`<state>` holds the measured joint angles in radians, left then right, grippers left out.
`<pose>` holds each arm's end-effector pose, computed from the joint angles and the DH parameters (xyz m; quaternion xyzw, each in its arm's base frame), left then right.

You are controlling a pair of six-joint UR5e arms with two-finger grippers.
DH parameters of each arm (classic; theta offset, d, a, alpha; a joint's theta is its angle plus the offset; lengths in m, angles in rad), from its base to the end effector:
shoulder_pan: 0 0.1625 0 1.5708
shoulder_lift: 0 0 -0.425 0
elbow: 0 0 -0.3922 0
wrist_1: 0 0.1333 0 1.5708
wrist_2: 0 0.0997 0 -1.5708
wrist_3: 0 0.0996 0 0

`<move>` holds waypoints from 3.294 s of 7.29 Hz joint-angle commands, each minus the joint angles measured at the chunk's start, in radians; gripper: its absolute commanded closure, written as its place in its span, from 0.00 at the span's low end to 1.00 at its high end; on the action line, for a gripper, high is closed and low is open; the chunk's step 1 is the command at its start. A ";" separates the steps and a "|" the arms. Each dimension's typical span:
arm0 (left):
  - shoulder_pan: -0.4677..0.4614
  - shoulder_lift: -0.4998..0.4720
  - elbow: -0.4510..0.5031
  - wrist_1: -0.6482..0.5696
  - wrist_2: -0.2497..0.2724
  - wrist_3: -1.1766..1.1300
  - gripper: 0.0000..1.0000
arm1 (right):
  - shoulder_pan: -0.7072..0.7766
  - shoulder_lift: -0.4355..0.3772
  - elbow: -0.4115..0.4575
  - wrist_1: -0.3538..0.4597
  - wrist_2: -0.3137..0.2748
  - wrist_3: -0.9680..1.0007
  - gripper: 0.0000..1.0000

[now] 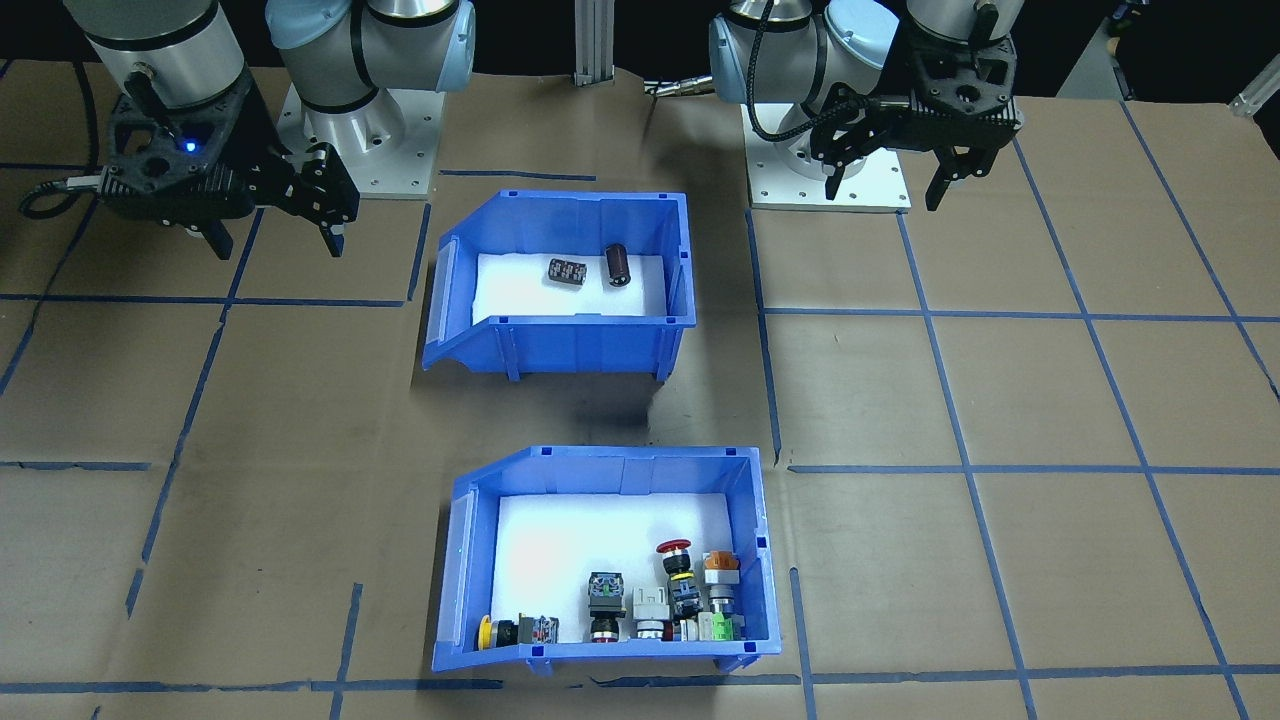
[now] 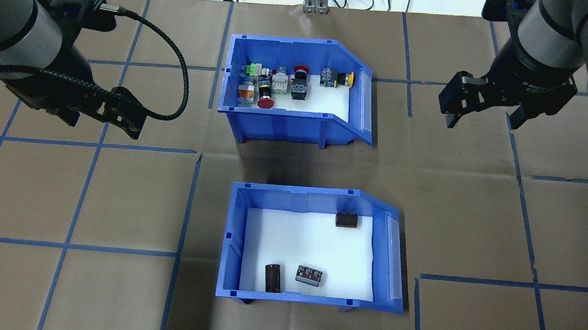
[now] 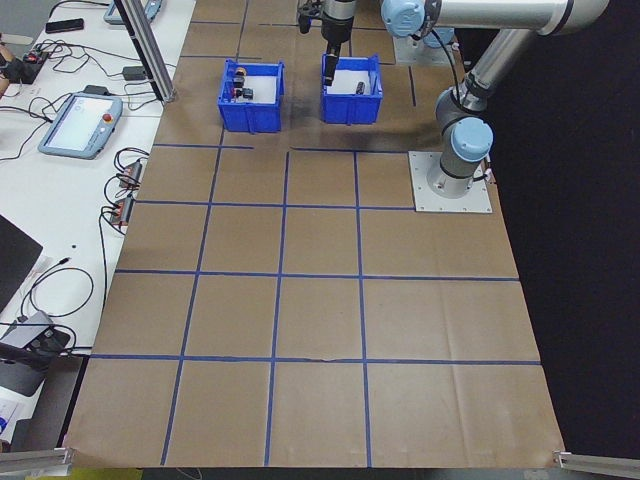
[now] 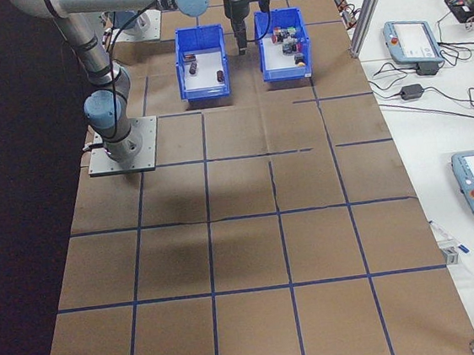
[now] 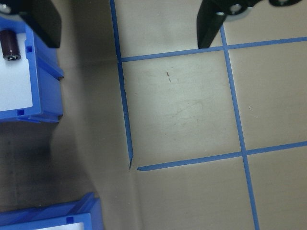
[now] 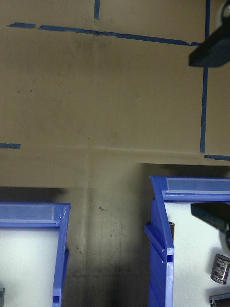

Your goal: Place battery box in front

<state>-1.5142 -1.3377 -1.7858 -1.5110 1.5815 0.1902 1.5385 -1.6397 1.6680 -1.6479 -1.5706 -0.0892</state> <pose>-0.1093 -0.4079 0.4916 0.0665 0.9970 -0.0380 0.0101 0.1182 -0.4713 0.4808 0.0284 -0.9993 0.0244 0.0014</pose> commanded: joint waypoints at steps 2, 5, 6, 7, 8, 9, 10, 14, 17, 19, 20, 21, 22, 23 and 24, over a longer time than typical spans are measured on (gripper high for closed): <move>0.000 -0.003 0.000 0.000 0.000 0.000 0.00 | 0.000 -0.005 0.002 0.002 -0.002 0.000 0.00; -0.003 0.029 -0.004 -0.006 0.002 0.000 0.00 | 0.002 -0.005 0.004 0.011 -0.002 -0.001 0.00; 0.003 0.014 -0.021 0.003 0.006 0.003 0.00 | 0.002 0.007 -0.005 0.019 -0.005 -0.024 0.00; 0.003 0.026 -0.050 0.009 0.041 0.005 0.00 | 0.002 0.026 -0.004 0.011 -0.003 -0.111 0.00; -0.003 0.006 -0.075 0.021 0.060 0.005 0.00 | 0.003 0.053 -0.005 0.001 0.000 -0.230 0.00; -0.007 0.029 -0.083 0.025 0.063 0.008 0.00 | 0.003 0.078 -0.017 -0.004 0.007 -0.304 0.00; -0.008 0.006 -0.101 0.023 0.063 0.023 0.00 | 0.012 0.127 -0.058 -0.003 0.011 -0.407 0.00; -0.017 -0.023 -0.113 0.057 -0.048 -0.220 0.00 | 0.228 0.403 -0.328 -0.009 -0.003 -0.807 0.00; -0.123 -0.017 -0.142 0.057 -0.103 -0.705 0.02 | 0.392 0.608 -0.583 0.010 -0.003 -0.897 0.00; -0.243 -0.018 -0.167 0.060 -0.103 -1.136 0.02 | 0.463 0.688 -0.639 -0.001 0.000 -1.021 0.00; -0.295 -0.020 -0.170 0.057 -0.104 -1.364 0.02 | 0.468 0.695 -0.624 -0.006 0.010 -1.064 0.00; -0.370 -0.020 -0.199 0.061 -0.095 -1.558 0.02 | 0.469 0.707 -0.591 -0.006 0.009 -1.113 0.00; -0.432 -0.021 -0.234 0.131 -0.097 -1.750 0.02 | 0.469 0.707 -0.536 -0.032 0.009 -1.133 0.00; -0.457 -0.024 -0.266 0.182 -0.106 -1.869 0.02 | 0.469 0.707 -0.478 -0.146 0.004 -1.123 0.00; -0.486 -0.021 -0.303 0.189 -0.103 -1.961 0.02 | 0.469 0.712 -0.429 -0.249 -0.002 -1.120 0.00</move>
<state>-1.9572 -1.3601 -2.0437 -1.3533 1.4793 -1.6226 2.0075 -0.9325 1.1720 -1.7730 -1.5659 -1.2094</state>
